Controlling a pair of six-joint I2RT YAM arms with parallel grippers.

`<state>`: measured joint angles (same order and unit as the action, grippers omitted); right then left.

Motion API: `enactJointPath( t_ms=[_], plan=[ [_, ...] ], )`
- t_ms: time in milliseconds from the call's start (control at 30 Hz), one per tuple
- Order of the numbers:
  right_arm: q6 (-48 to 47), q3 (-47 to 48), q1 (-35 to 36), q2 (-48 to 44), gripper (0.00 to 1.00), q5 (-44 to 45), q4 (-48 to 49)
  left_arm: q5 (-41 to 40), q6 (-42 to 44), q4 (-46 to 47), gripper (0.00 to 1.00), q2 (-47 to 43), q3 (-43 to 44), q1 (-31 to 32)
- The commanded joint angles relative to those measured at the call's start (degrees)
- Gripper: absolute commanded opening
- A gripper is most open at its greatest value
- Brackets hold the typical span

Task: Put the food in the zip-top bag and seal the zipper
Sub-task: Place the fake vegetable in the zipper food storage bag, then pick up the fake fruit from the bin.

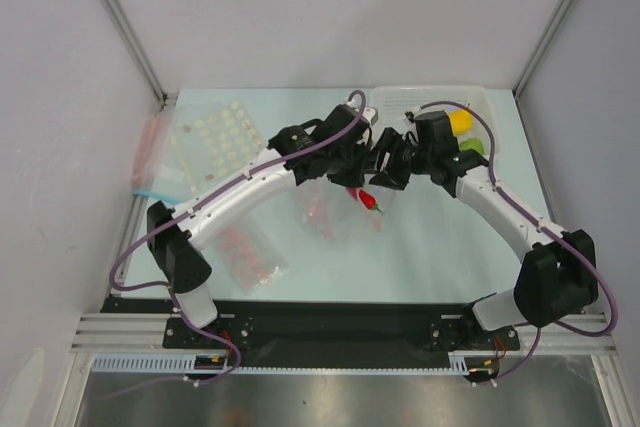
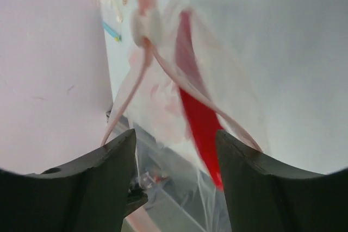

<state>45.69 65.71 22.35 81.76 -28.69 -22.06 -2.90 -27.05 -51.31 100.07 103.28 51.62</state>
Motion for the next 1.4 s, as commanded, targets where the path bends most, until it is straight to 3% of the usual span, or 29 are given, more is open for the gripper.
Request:
enactJointPath(
  t_ms=[0, 333, 667, 833, 1000, 1367],
  plan=[
    [-1.7, 2.7, 1.6, -1.4, 0.67, 4.4, 0.5, 1.8, -1.8, -0.2, 0.00, -1.6, 4.3, -0.8],
    [-9.7, 6.3, 1.7, -6.8, 0.56, 9.5, -6.9, 1.1, 0.7, -6.6, 0.00, 0.2, 11.4, -7.4],
    [-15.6, 14.8, 0.3, -8.4, 0.59, 10.7, -10.6, -0.2, 2.9, -8.5, 0.00, -1.7, 12.9, -12.5],
    [-17.7, 16.7, -8.5, -7.6, 0.59, 10.2, -13.6, -0.5, 3.8, -11.1, 0.00, -2.2, 17.1, -17.8],
    [-21.2, 17.0, -15.0, -6.9, 0.59, 13.5, -13.4, -0.6, 4.7, -9.3, 0.00, -4.6, 13.9, -18.6],
    [-23.8, 17.5, -25.2, 6.3, 0.77, 24.2, -6.2, -0.4, 7.6, -4.7, 0.00, -1.9, 4.7, -18.5]
  ],
)
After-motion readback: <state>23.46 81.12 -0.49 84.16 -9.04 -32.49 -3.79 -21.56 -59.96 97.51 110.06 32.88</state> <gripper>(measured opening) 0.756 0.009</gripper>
